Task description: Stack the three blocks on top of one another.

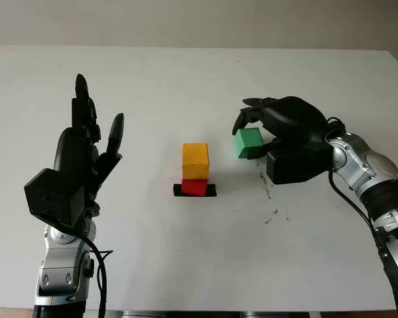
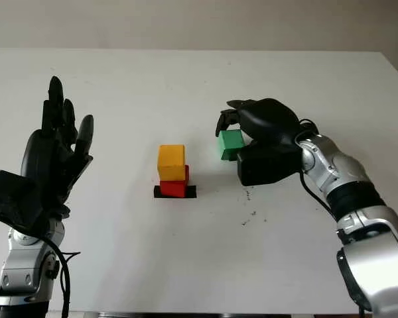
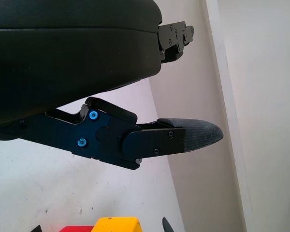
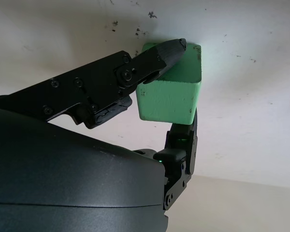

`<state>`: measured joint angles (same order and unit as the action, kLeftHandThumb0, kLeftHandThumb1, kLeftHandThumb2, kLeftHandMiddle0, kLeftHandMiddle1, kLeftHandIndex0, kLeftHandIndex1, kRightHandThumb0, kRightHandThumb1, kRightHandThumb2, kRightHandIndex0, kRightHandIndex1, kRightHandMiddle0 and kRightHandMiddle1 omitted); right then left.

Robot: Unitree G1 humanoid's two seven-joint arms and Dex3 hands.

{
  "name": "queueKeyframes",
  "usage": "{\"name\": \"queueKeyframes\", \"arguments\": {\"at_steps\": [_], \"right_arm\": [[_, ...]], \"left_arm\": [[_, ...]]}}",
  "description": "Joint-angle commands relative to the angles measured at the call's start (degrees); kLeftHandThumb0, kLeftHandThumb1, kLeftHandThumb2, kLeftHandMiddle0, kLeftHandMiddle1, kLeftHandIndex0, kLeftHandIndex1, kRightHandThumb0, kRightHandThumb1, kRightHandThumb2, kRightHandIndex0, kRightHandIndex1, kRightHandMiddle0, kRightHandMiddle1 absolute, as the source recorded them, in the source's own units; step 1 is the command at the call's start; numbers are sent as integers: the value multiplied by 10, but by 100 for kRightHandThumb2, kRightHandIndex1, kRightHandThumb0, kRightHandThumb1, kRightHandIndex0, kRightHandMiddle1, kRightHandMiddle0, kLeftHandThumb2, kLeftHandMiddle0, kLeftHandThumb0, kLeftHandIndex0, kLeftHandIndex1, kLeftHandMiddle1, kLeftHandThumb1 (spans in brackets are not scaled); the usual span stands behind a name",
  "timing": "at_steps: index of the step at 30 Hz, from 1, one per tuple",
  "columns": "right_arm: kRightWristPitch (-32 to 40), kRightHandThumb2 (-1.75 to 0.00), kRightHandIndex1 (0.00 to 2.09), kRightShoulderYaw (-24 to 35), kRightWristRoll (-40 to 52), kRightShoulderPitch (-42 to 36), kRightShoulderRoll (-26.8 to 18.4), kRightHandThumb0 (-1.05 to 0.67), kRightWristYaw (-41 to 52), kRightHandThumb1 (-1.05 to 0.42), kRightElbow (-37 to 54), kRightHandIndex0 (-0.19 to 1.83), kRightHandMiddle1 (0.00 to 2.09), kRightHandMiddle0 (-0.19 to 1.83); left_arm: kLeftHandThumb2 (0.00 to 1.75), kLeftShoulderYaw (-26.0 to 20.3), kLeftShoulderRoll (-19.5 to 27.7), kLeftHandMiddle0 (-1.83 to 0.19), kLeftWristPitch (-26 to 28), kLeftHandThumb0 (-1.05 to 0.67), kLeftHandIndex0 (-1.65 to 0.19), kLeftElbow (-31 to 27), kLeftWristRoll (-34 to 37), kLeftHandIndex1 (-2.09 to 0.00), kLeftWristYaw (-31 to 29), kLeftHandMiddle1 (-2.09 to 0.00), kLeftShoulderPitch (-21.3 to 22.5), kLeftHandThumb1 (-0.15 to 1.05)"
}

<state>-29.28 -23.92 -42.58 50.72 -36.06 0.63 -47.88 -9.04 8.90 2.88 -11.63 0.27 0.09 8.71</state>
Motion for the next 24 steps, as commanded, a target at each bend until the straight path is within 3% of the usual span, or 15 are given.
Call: {"name": "queueKeyframes", "arguments": {"at_steps": [1,14,24], "right_arm": [[-5,-5,6,-4,-4,10,-5,-41,-3,-96,-7,31,125,43],[-19,-5,7,1,4,24,-10,-42,5,-92,-4,35,123,48],[-33,-5,7,55,100,52,-20,-36,118,-91,78,36,121,49]], "left_arm": [[46,-1,2,18,-6,-64,17,-3,0,-6,1,-6,2,105],[47,-2,2,18,-11,-63,18,1,-1,-5,2,-5,1,105],[47,0,0,18,-12,-63,18,2,1,-5,0,-5,1,105]]}}
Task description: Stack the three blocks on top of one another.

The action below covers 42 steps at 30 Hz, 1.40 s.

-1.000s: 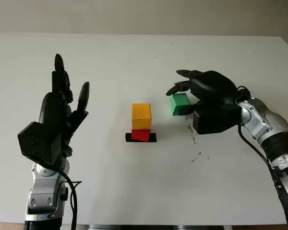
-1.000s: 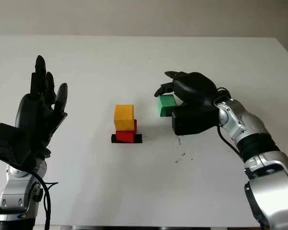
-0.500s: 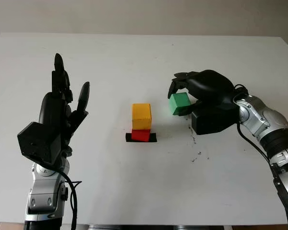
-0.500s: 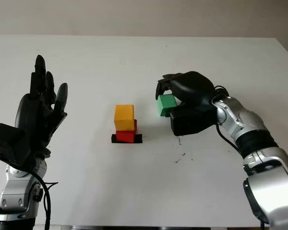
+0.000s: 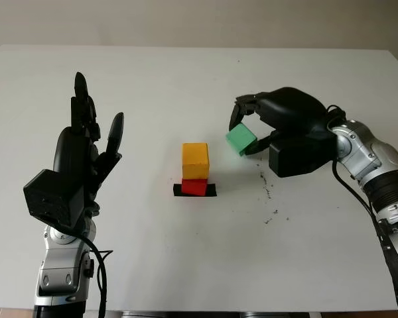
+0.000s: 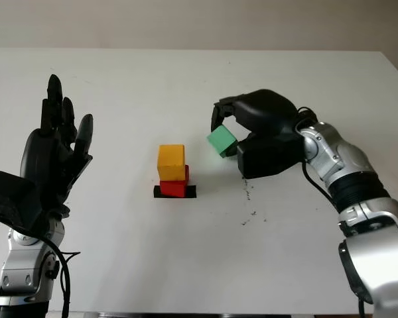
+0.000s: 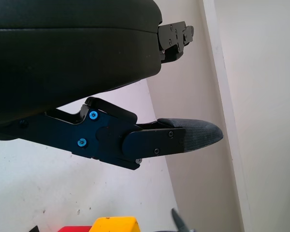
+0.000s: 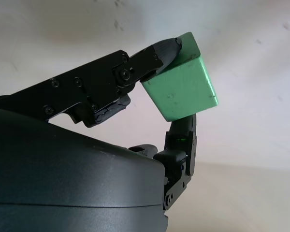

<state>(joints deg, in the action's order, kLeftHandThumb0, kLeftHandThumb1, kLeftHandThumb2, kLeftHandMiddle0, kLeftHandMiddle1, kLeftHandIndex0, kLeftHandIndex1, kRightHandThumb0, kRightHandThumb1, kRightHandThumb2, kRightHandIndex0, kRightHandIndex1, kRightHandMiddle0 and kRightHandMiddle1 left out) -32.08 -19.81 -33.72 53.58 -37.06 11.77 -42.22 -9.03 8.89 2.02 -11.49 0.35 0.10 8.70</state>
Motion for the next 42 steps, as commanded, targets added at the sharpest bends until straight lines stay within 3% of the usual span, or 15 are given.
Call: {"name": "queueKeyframes", "arguments": {"at_steps": [1,16,21,30,42], "right_arm": [[-6,-5,7,18,18,26,-10,-36,15,-91,29,37,122,50],[0,-6,6,59,60,34,-10,-38,67,-89,125,39,123,51],[23,-5,6,77,130,56,5,-34,134,-88,130,38,122,52],[95,-5,4,102,278,129,34,-41,320,-89,69,31,127,48],[120,-5,5,99,307,194,81,-49,435,-89,-31,30,139,51]], "left_arm": [[47,0,0,18,-4,-63,18,1,-1,-5,1,-5,1,105],[49,4,0,19,-7,-63,19,1,-8,-5,2,-4,0,105],[48,1,-2,18,-8,-64,18,3,-5,-5,2,-5,1,105],[49,2,-3,19,-8,-69,19,3,-5,-5,3,-5,-1,105],[51,1,-7,19,-3,-69,19,-4,-6,-5,7,-5,-4,105]]}}
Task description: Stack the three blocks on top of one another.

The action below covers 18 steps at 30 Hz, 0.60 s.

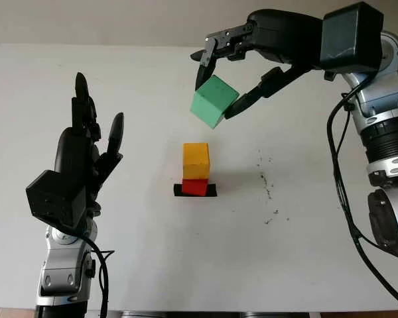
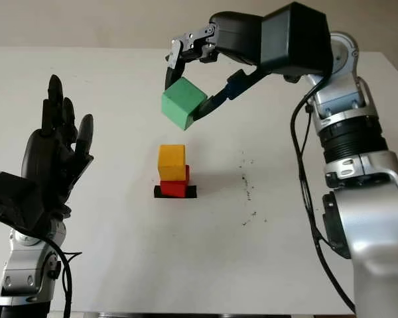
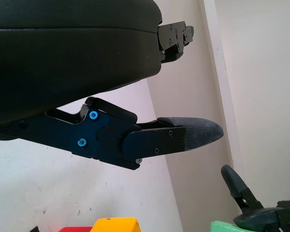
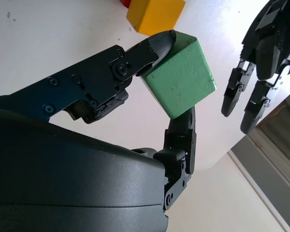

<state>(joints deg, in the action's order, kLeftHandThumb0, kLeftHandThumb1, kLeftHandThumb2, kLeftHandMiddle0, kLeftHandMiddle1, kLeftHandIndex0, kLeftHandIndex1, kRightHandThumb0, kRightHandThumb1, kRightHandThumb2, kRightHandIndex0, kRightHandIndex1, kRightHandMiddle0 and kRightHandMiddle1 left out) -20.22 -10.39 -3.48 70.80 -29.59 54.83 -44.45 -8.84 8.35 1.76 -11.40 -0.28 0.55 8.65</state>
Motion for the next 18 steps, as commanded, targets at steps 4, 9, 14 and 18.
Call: {"name": "queueKeyframes", "arguments": {"at_steps": [4,9,14,18], "right_arm": [[15,-5,5,3,3,32,25,-48,23,-90,-46,29,145,48],[2,-5,5,-6,-13,31,40,-48,29,-90,-70,29,148,46],[-7,-6,5,-12,-24,25,52,-49,29,-90,-85,29,151,46],[-15,-5,5,-16,-36,19,59,-51,29,-90,-91,30,150,45]], "left_arm": [[51,-2,-2,19,1,-69,19,-7,6,-4,0,-3,-4,105],[52,-3,-1,19,-1,-69,19,-9,11,-1,-2,0,-6,105],[53,-3,1,19,-2,-67,19,-10,11,0,-1,0,-7,105],[53,-3,0,19,-1,-68,19,-11,11,0,0,0,-7,105]]}}
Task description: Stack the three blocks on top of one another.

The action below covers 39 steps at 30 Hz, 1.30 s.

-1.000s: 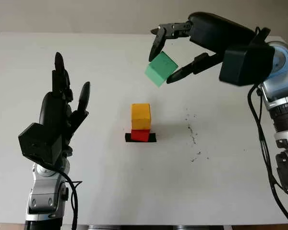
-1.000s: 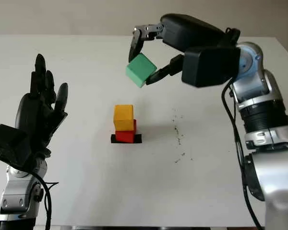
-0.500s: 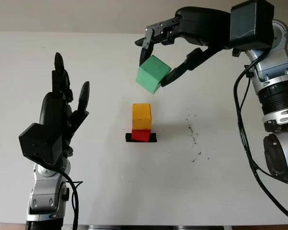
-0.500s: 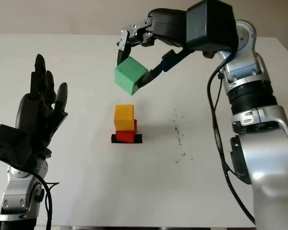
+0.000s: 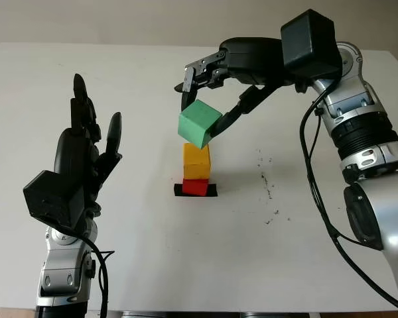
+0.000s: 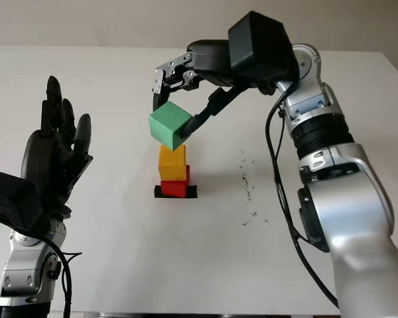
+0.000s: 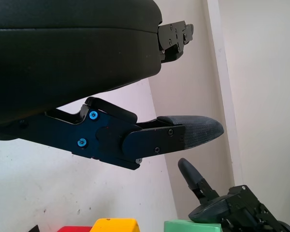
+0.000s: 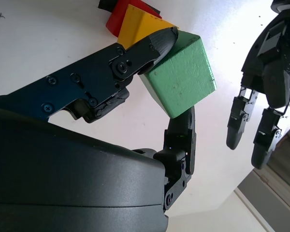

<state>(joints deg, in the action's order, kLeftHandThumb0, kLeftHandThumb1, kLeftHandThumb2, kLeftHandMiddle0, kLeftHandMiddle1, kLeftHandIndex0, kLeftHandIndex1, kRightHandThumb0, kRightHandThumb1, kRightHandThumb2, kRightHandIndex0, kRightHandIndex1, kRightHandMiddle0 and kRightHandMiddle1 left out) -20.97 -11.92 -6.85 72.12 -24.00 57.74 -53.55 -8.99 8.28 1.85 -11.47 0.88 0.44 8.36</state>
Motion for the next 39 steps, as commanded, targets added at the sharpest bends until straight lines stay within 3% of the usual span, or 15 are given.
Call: {"name": "queueKeyframes", "arguments": {"at_steps": [1,39], "right_arm": [[-10,-5,5,-2,-5,5,4,-51,-1,-91,-2,30,150,45],[-25,-5,4,-16,-34,-30,9,-56,-17,-92,-21,25,150,41]], "left_arm": [[53,-2,0,19,-2,-67,19,-11,0,0,1,0,-4,105],[52,-1,1,19,2,-66,19,-19,-7,0,4,-1,-12,105]]}}
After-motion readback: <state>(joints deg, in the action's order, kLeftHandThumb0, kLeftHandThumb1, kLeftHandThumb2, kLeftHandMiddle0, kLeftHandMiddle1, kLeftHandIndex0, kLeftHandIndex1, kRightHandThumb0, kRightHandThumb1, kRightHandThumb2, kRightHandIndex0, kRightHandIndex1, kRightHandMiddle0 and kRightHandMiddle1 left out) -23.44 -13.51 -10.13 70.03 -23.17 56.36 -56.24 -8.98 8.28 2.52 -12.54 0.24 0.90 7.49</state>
